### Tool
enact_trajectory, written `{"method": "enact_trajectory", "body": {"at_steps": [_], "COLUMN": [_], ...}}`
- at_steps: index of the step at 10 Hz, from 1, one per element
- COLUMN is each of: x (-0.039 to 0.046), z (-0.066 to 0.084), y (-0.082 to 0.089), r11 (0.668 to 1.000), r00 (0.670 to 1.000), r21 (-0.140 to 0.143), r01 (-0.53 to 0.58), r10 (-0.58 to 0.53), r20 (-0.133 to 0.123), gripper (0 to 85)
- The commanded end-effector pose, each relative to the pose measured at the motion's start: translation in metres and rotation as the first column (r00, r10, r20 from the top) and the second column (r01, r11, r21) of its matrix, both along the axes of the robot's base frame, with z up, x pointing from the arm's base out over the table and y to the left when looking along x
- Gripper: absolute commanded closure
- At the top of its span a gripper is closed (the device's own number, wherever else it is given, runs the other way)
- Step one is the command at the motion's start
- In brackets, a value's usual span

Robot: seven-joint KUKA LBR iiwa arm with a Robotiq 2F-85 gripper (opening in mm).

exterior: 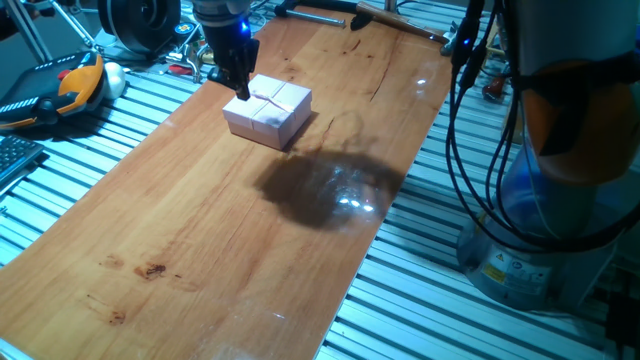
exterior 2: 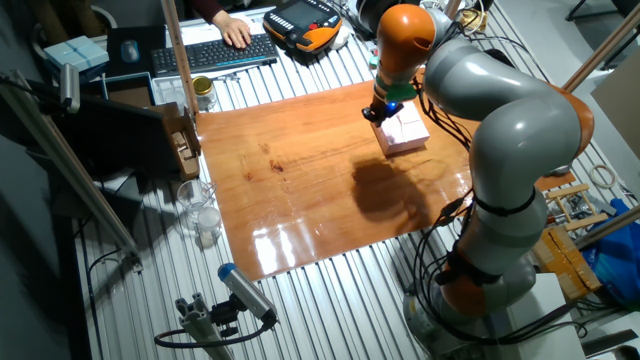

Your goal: Slide the outer casing onto the gift box

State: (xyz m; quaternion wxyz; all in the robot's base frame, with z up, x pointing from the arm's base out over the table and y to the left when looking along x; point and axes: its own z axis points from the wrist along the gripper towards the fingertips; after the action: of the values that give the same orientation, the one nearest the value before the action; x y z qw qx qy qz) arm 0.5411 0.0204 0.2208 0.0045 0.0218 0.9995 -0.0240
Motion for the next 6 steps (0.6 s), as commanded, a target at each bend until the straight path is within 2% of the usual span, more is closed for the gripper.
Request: {"method": "enact_trajectory", "body": {"at_steps": [1,3,4,6], "x": [-0.0007,0.001,0.0027,0.0024], "z": [0.001,0.005,0.004,0.003], "y": [0.0,-0.008,-0.014,-0.016], "r11": [1.0,1.0,0.999,0.999], "r00": [1.0,1.0,0.999,0.999], "r21": [-0.002,-0.006,0.004,0.007], "r01": [0.002,-0.019,-0.039,-0.041], "r10": [-0.002,0.019,0.039,0.041], "r20": [-0.003,-0.009,-0.009,-0.003], "gripper": [85.0,85.0,85.0,85.0]}}
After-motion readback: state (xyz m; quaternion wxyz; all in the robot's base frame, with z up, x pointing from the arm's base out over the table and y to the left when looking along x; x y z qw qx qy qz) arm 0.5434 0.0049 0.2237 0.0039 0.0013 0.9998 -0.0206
